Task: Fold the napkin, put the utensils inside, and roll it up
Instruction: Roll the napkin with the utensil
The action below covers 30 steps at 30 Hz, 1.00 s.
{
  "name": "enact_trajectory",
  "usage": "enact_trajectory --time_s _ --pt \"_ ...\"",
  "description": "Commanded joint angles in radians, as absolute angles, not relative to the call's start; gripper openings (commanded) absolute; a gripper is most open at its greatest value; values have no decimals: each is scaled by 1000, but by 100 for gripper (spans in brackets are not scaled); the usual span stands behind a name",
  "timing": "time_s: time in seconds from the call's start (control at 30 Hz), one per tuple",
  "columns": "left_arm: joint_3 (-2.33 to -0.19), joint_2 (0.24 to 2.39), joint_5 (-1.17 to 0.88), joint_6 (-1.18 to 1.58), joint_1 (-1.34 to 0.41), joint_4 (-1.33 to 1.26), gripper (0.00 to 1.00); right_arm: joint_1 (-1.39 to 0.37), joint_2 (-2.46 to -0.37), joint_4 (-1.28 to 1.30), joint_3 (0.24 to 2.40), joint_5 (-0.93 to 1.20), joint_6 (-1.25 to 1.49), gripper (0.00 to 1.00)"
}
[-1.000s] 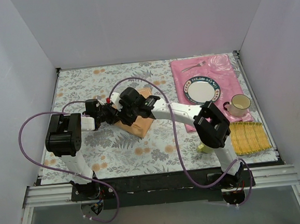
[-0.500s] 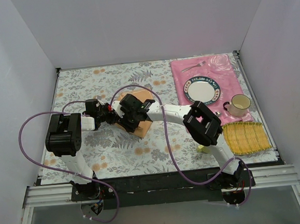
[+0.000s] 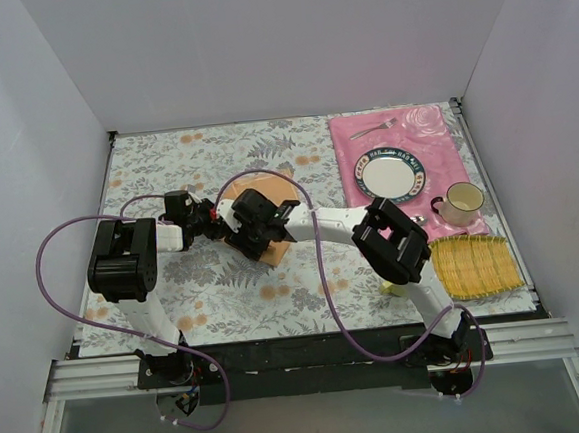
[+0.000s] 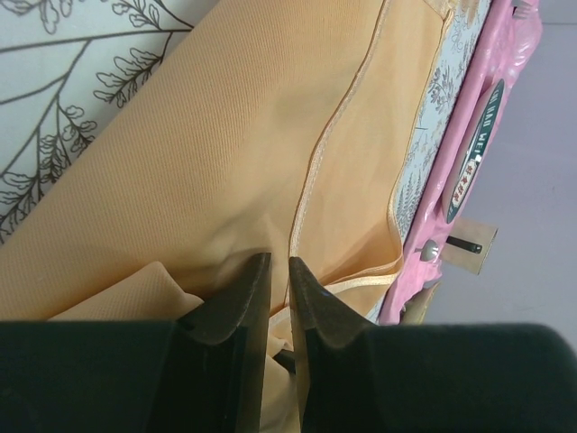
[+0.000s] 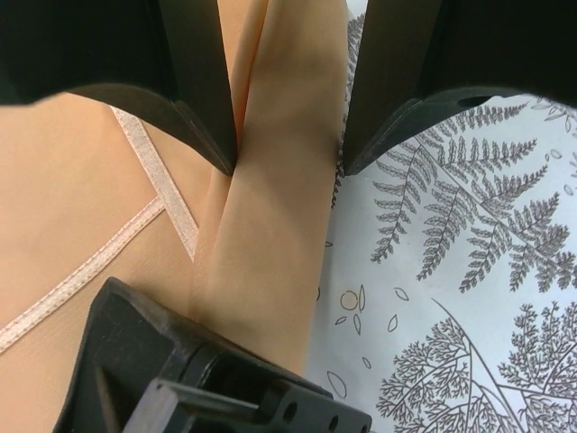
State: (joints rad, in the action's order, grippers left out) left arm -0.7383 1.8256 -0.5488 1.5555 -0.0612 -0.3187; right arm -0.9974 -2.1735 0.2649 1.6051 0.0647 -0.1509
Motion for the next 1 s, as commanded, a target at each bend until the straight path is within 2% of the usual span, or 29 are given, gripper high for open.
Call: enact_trajectory --time_s 0.0,0.1,0.2,0.23,0.3,0.33,0.43,0.5,0.7,0.73,0.83,0.97 --pt "-733 1862 -508 1526 -55 -226 15 -1028 -2187 230 1542 -66 -115 58" --pt "-735 1861 -514 1525 -54 -222 15 -1052 -2197 201 1502 -162 -91 56" --pt "-739 1861 -520 1519 -52 -215 15 -1058 -2218 219 1496 -193 -55 48" --pt "-741 1862 -526 1517 -52 -212 15 -1060 -2224 227 1496 -202 -48 43" --pt "-745 1865 -532 1517 -51 -207 15 -1060 -2238 235 1491 -209 -31 38" --pt "-747 1865 -537 1516 -51 -206 15 -1060 -2243 236 1486 -212 -25 32" --pt "-768 1865 -546 1508 -49 -189 16 -1062 -2260 256 1491 -199 -8 19" --pt "-787 1862 -554 1502 -46 -166 16 -1061 -2261 252 1486 -166 29 18" --pt "-942 1813 -537 1471 -41 -33 18 -1055 -2255 232 1480 -17 127 5" --pt "-965 1783 -522 1470 -41 -11 24 -1051 -2253 226 1480 -6 146 1" --pt "-1067 1718 -421 1457 -41 138 37 -1017 -2246 178 1457 186 234 1" --pt "-1082 1599 -283 1450 -44 270 44 -973 -2230 78 1419 365 334 1"
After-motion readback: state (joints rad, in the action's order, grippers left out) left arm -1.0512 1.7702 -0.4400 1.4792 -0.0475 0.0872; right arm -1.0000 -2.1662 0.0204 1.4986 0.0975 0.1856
